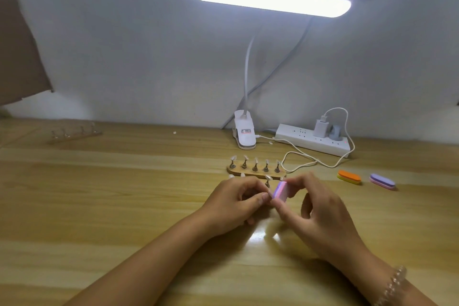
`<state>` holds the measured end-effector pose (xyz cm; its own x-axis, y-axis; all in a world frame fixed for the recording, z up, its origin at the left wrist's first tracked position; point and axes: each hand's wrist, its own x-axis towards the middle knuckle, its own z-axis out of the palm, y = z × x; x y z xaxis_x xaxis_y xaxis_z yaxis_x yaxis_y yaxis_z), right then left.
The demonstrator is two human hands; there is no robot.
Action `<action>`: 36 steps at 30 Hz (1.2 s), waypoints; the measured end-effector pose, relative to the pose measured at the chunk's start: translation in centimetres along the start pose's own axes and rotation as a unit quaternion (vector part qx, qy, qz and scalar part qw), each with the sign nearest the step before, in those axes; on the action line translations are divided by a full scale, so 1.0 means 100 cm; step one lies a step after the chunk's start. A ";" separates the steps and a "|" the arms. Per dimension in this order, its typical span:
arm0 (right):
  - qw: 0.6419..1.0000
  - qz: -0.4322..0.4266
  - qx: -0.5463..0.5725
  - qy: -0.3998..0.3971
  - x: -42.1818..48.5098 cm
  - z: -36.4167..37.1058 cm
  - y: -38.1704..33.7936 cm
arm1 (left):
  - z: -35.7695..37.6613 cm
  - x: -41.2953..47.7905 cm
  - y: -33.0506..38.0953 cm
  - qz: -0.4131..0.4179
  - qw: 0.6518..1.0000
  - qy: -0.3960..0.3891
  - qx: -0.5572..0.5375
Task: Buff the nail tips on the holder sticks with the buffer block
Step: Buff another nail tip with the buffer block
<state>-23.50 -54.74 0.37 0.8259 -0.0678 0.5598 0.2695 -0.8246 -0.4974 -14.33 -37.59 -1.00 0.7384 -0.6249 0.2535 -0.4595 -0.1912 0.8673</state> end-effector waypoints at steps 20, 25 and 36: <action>0.996 -0.039 -0.074 -0.040 -0.001 0.001 -0.005 | 0.000 0.001 -0.001 -0.015 1.000 -0.006 -0.014; 0.998 0.005 -0.062 -0.013 0.004 0.000 0.004 | 0.000 0.001 -0.001 -0.013 1.000 -0.009 0.001; 0.995 -0.021 -0.088 -0.035 0.001 0.000 -0.001 | -0.002 0.002 -0.002 -0.007 1.000 -0.011 -0.015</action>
<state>-23.48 -54.67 0.44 0.8495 0.0030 0.5276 0.2184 -0.9123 -0.3465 -14.01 -37.52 -1.08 0.7333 -0.6390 0.2323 -0.4337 -0.1766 0.8836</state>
